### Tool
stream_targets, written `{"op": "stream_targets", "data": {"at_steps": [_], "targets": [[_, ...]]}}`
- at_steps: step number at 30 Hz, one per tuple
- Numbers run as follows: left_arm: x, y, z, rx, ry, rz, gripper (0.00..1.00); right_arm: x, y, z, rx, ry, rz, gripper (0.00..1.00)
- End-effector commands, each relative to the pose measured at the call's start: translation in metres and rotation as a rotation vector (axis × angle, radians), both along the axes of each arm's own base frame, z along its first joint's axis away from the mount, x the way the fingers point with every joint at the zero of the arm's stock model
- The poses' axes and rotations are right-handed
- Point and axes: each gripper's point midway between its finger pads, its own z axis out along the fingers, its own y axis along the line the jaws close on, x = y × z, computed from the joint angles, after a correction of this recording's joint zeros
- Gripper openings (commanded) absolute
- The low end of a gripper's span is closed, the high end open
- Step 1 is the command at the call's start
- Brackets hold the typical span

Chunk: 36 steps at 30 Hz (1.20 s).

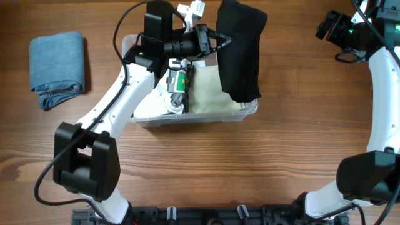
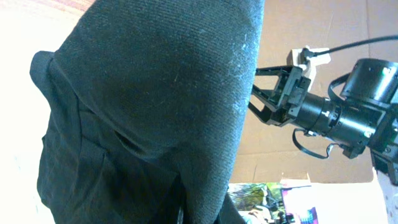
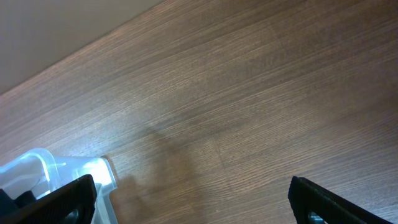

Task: Pack container
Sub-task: 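Lower the black cloth into the container's right side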

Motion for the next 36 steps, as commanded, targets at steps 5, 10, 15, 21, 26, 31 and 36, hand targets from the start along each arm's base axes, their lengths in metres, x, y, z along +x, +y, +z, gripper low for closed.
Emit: {"op": "stream_targets", "data": {"at_steps": [5,10,15,21,26,31,36], "targets": [[0.003,0.020,-0.039,0.016,0.121,0.042,0.04,0.001,-0.001,0.001,-0.004,-0.003,-0.016,1.00],[-0.002,0.039,-0.079,0.059,0.204,0.092,0.04,0.001,-0.001,0.001,-0.004,-0.003,-0.016,1.00],[-0.006,0.045,-0.102,0.111,0.205,0.114,0.04,0.001,-0.001,0.001,-0.005,-0.003,-0.016,1.00],[-0.007,0.049,-0.111,0.141,0.240,0.141,0.10,0.001,-0.001,0.001,-0.005,-0.003,-0.016,1.00],[-0.013,0.049,-0.104,0.102,0.250,0.093,0.68,0.001,-0.001,0.001,-0.004,-0.003,-0.016,1.00],[-0.013,0.062,-0.086,0.047,0.238,0.070,0.81,0.001,-0.001,0.001,-0.005,-0.003,-0.016,1.00],[-0.011,0.070,-0.054,0.031,0.121,0.079,0.82,0.001,-0.001,0.001,-0.005,-0.003,-0.016,1.00]]}}
